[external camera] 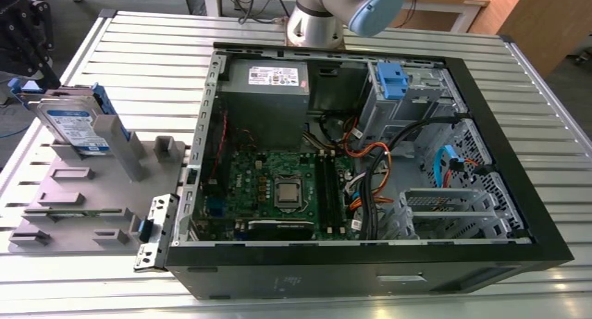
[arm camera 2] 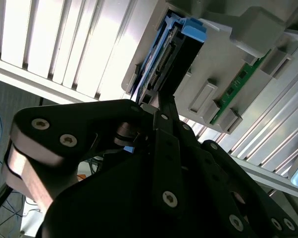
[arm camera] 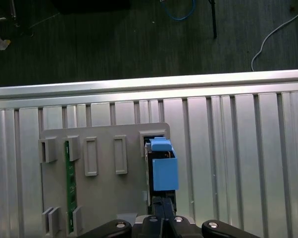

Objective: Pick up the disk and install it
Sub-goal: 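Pick up the disk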

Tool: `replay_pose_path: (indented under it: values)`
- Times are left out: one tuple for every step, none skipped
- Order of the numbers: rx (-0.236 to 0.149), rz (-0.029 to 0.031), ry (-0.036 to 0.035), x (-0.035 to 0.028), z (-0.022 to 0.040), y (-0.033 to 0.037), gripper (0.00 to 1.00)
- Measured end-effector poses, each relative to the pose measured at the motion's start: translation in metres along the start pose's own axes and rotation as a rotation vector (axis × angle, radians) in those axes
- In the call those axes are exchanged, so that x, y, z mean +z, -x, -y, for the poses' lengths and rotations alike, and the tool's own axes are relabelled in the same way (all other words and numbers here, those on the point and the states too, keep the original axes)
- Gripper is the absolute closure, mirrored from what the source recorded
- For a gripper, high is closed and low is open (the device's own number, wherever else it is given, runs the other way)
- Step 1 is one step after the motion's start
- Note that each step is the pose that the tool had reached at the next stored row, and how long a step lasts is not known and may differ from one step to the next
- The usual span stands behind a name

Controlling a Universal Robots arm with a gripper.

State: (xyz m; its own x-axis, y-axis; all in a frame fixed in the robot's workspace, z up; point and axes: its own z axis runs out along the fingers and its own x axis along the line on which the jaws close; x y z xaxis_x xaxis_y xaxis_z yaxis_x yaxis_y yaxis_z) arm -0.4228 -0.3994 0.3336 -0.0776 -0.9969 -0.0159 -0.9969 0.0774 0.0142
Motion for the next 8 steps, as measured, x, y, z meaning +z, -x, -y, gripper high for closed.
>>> replay_pose_path:
  values:
    - [0.0,0.0,0.0,0.0,0.0,0.0,0.89]
    - [0.0,0.0,0.0,0.0,0.0,0.0,0.89]
    - [0.0,0.0,0.0,0.0,0.0,0.0,0.89]
    - [0.0,0.0,0.0,0.0,0.0,0.0,0.89]
    - [0.001,-0.0001,0.0,0.0,0.0,0.0,0.89]
    - [0.001,0.0,0.0,0.0,0.0,0.0,0.89]
    - [0.001,0.0,0.0,0.0,0.0,0.0,0.89]
    - [0.001,0.0,0.0,0.0,0.0,0.0,0.89]
